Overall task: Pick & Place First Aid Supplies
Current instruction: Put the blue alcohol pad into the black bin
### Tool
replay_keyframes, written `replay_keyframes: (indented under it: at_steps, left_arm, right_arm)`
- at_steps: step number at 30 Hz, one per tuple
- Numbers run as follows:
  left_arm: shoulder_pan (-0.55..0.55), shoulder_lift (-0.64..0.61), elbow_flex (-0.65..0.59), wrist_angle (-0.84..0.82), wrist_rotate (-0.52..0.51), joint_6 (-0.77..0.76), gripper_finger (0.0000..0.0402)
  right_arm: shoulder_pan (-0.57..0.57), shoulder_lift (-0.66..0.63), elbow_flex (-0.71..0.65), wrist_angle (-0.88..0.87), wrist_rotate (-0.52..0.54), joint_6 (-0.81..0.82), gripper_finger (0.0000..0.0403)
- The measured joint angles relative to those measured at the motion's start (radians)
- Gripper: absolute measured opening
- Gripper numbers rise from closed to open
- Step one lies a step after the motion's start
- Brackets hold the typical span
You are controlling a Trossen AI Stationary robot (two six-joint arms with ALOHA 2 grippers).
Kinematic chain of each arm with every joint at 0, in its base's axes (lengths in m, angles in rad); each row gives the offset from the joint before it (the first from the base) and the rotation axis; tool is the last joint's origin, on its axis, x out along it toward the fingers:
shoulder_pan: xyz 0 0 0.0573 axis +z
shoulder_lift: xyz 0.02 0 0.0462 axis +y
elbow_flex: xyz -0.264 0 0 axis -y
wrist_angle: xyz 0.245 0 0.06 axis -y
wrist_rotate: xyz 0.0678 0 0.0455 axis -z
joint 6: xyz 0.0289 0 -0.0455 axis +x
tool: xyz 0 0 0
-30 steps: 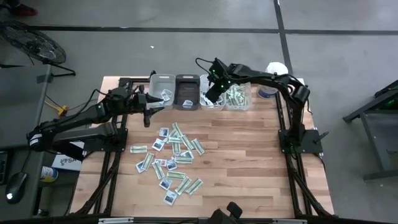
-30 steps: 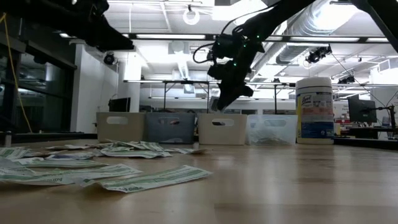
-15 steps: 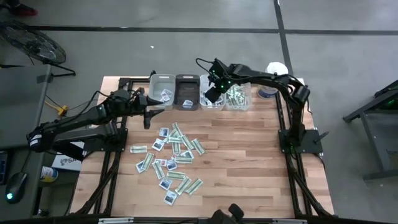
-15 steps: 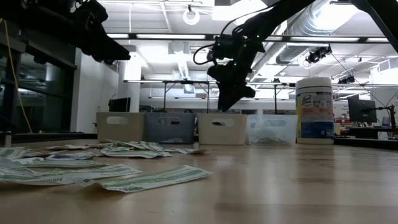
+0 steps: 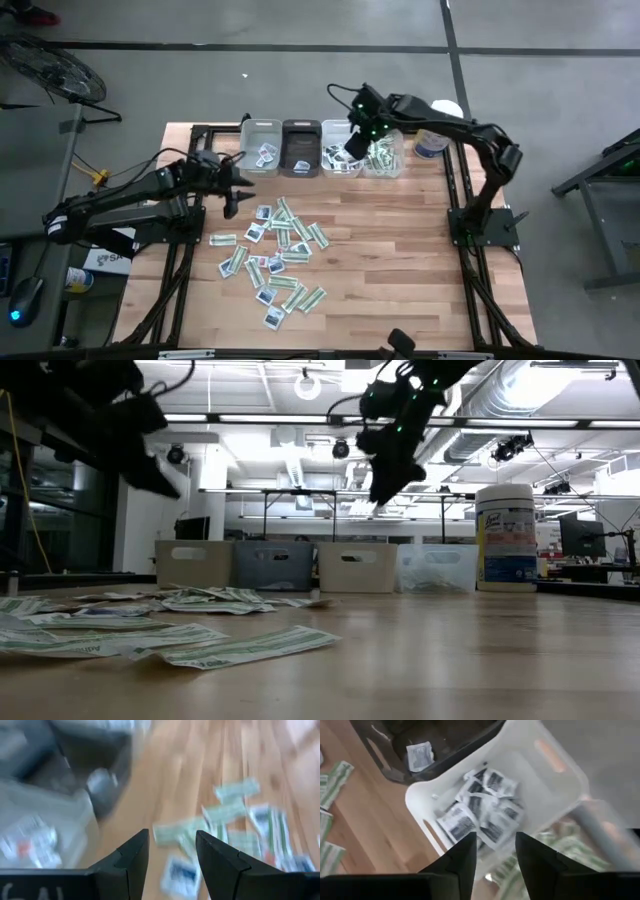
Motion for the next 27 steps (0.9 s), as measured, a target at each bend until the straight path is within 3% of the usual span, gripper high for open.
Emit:
replay_keyframes:
  at_steps: [7,14,27]
  left_arm:
    - [0.0,0.048,0.0,-0.126,-0.007,0.07,0.0161]
    - [0.0,0.179,0.0,-0.085,0.009,0.21,0.0161]
    - [0.0,0.512,0.0,0.009,0.023,0.177,0.0161]
  right_arm:
    - [-0.004,-0.114,0.0,-0.013,0.057,-0.146,0.0129]
    - [-0.036,-0.206,0.0,-0.041,0.068,-0.194,0.0129]
    - [-0.065,-0.313,0.0,-0.091,0.018,-0.297,0.0129]
